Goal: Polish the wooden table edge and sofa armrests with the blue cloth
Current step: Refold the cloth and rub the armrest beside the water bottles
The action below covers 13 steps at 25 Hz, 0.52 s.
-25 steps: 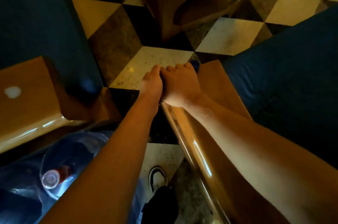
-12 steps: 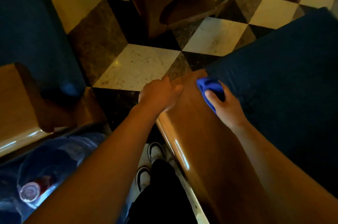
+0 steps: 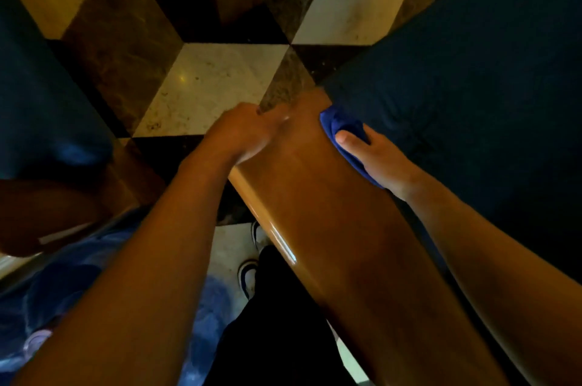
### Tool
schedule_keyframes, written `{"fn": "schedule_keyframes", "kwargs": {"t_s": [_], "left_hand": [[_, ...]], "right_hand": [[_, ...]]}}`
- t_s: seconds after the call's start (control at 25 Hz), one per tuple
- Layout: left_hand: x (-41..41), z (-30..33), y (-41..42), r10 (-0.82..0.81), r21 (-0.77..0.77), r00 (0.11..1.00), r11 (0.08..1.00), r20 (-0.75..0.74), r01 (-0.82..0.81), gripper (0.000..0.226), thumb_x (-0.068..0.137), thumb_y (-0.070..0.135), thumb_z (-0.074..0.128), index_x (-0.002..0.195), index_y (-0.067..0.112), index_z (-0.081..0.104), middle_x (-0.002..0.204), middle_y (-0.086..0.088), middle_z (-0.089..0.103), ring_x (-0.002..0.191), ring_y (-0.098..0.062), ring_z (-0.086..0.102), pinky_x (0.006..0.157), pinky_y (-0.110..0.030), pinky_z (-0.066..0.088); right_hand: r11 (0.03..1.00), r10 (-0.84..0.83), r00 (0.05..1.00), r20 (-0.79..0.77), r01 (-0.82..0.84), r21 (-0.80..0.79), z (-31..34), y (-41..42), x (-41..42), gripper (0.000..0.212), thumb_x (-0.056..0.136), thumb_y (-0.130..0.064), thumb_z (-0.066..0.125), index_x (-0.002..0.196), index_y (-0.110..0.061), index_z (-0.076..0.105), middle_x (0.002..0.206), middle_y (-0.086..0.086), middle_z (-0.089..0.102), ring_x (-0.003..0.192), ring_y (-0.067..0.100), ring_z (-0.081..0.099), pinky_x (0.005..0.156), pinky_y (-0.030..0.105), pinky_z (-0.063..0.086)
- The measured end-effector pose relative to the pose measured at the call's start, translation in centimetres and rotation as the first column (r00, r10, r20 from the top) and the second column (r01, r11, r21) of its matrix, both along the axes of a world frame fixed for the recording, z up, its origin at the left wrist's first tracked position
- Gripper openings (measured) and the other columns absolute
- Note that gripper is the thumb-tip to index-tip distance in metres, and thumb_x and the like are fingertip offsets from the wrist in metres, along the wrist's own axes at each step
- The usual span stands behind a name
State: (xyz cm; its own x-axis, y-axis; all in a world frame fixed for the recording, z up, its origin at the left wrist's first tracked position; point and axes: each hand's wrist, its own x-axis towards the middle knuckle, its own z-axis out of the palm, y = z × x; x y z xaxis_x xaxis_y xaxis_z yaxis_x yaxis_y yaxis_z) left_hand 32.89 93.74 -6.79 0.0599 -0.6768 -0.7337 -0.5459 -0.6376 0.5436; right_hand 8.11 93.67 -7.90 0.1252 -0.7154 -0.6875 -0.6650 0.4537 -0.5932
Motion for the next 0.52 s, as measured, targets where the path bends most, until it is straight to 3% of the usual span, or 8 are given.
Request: {"fn": "schedule_keyframes", "kwargs": {"t_s": [0.12, 0.2, 0.24, 0.32, 0.4, 0.52], "left_hand": [[-0.5, 1.4, 0.5, -0.052, -0.029, 0.987, 0.998, 0.153, 0.057, 0.07, 0.094, 0.067, 0.038, 0.131, 0.012, 0.06, 0.131, -0.017, 0.063, 0.095, -0.028, 0.056, 0.079, -0.038, 0.042], [-2.7, 2.7, 0.7, -0.139, -0.045, 0.944, 0.986, 0.301, 0.159, 0.065, 0.099, 0.058, 0.041, 0.143, 0.01, 0.048, 0.142, -0.021, 0.054, 0.098, -0.03, 0.055, 0.08, -0.038, 0.045], [-4.1, 3.4, 1.1, -0.184, -0.039, 0.908, 0.976, 0.377, 0.215, 0.071, 0.098, 0.057, 0.044, 0.151, 0.011, 0.036, 0.149, -0.022, 0.046, 0.114, -0.036, 0.054, 0.092, -0.044, 0.046], [-6.5, 4.7, 2.6, -0.242, -0.05, 0.828, 0.95, 0.506, 0.309, 0.084, 0.094, 0.058, 0.047, 0.158, 0.013, 0.018, 0.158, -0.023, 0.032, 0.139, -0.045, 0.036, 0.113, -0.061, 0.03], [-7.1, 5.0, 4.7, -0.239, -0.14, 0.803, 0.919, 0.546, 0.368, 0.084, 0.095, 0.053, 0.049, 0.16, 0.013, 0.014, 0.164, -0.023, 0.019, 0.149, -0.046, 0.02, 0.12, -0.063, 0.018], [-5.7, 4.5, 9.0, -0.278, -0.244, 0.787, 0.848, 0.551, 0.471, 0.08, 0.098, 0.045, 0.051, 0.162, 0.016, 0.013, 0.17, -0.021, -0.001, 0.156, -0.04, -0.002, 0.125, -0.057, 0.004]], "right_hand": [[0.983, 0.033, 0.998, 0.047, -0.024, -0.184, 1.6, 5.3, -2.0, 0.035, 0.079, -0.065, 0.061, 0.112, -0.058, 0.053, 0.103, -0.05, 0.06, 0.1, -0.029, 0.053, 0.081, -0.001, 0.039], [0.961, 0.015, 1.0, -0.009, -0.017, -0.275, 3.0, 9.4, -4.2, 0.044, 0.086, -0.061, 0.061, 0.128, -0.058, 0.049, 0.12, -0.054, 0.051, 0.116, -0.029, 0.046, 0.092, -0.002, 0.034], [0.951, 0.002, 0.997, -0.08, -0.027, -0.309, 3.3, 11.9, -5.5, 0.053, 0.088, -0.064, 0.058, 0.138, -0.051, 0.046, 0.13, -0.046, 0.051, 0.124, -0.021, 0.046, 0.1, 0.005, 0.037], [0.952, 0.0, 0.95, -0.311, -0.095, -0.291, 3.8, 16.9, -7.9, 0.073, 0.091, -0.071, 0.043, 0.152, -0.031, 0.041, 0.148, -0.012, 0.053, 0.137, 0.01, 0.048, 0.112, 0.036, 0.041], [0.979, -0.034, 0.807, -0.59, -0.09, -0.181, 3.8, 21.3, -8.5, 0.086, 0.092, -0.073, 0.027, 0.157, -0.017, 0.037, 0.156, 0.012, 0.045, 0.145, 0.033, 0.038, 0.118, 0.054, 0.03], [0.962, -0.265, 0.628, -0.732, 0.221, -0.158, 3.8, 22.3, -5.4, 0.078, 0.1, -0.064, 0.027, 0.158, -0.012, 0.033, 0.165, 0.013, 0.033, 0.155, 0.039, 0.015, 0.124, 0.061, 0.011]]}}
